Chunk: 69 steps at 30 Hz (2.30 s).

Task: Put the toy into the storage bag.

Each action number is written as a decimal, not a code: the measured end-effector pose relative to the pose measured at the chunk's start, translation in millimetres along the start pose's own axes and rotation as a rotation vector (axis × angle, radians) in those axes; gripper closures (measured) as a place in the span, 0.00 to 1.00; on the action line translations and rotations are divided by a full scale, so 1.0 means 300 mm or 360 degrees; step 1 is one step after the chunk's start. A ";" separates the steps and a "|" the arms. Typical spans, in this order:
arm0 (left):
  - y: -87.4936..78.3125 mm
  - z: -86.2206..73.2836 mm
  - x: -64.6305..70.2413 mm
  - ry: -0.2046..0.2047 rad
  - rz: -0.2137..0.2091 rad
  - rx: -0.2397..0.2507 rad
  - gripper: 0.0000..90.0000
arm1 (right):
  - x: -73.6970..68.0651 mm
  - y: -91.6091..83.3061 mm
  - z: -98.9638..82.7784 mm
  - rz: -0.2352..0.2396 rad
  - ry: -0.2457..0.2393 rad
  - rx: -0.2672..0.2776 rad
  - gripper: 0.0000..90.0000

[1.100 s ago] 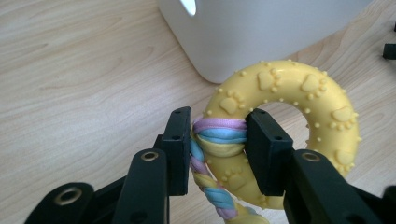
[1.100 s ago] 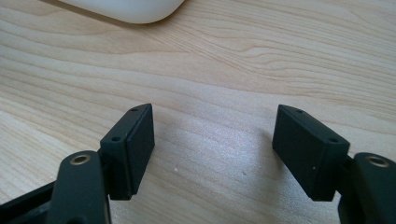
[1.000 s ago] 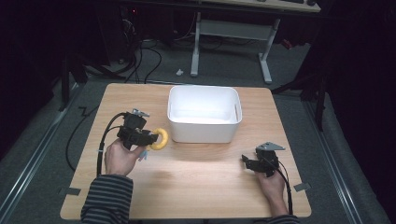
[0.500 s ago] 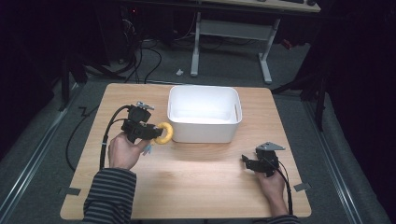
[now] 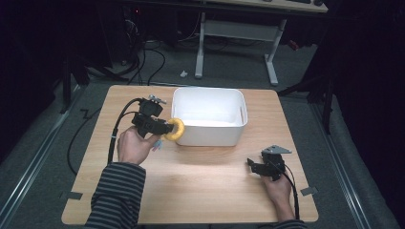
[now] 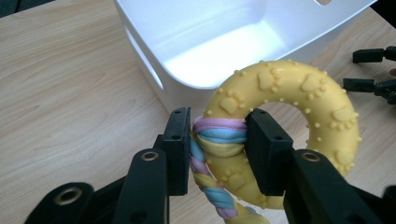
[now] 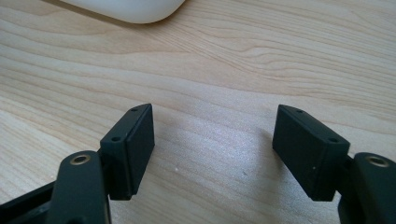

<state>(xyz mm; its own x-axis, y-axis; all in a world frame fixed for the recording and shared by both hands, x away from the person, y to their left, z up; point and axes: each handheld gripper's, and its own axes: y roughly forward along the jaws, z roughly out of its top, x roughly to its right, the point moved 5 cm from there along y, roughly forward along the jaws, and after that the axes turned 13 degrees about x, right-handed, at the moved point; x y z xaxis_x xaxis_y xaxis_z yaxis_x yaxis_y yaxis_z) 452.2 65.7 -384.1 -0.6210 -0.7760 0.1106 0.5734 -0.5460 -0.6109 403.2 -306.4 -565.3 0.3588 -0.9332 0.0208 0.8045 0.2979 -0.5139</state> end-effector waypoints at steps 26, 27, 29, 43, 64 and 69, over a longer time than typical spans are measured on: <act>0.091 0.108 0.032 0.0037 -0.0024 -0.0002 0.70 | 0.000 0.000 0.000 0.0001 -0.0001 0.0000 0.33; 0.095 0.114 0.034 0.0032 -0.0030 0.0003 0.70 | 0.000 0.000 0.000 0.0001 -0.0001 0.0000 0.33; 0.098 0.116 0.035 0.0033 -0.0029 0.0004 0.70 | 0.000 0.000 0.000 0.0001 -0.0001 0.0000 0.33; 0.179 0.150 0.027 0.0059 -0.0004 -0.0032 0.70 | -0.001 0.000 0.000 0.0004 -0.0003 0.0001 0.33; 0.262 0.218 0.038 0.0112 0.0038 -0.0047 0.70 | -0.001 0.000 0.000 0.0003 -0.0002 0.0001 0.33; 0.290 0.213 0.027 0.0101 0.0038 -0.0068 0.70 | -0.001 0.000 0.000 0.0004 -0.0003 0.0001 0.33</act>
<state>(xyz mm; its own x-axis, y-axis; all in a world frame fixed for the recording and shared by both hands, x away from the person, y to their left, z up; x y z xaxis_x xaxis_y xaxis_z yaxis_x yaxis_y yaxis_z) 531.3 -8.1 -386.2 -0.6407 -0.7663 0.0467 0.5658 -0.5124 -0.6460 403.1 -306.1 -565.3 0.3615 -0.9321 0.0212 0.8040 0.3001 -0.5134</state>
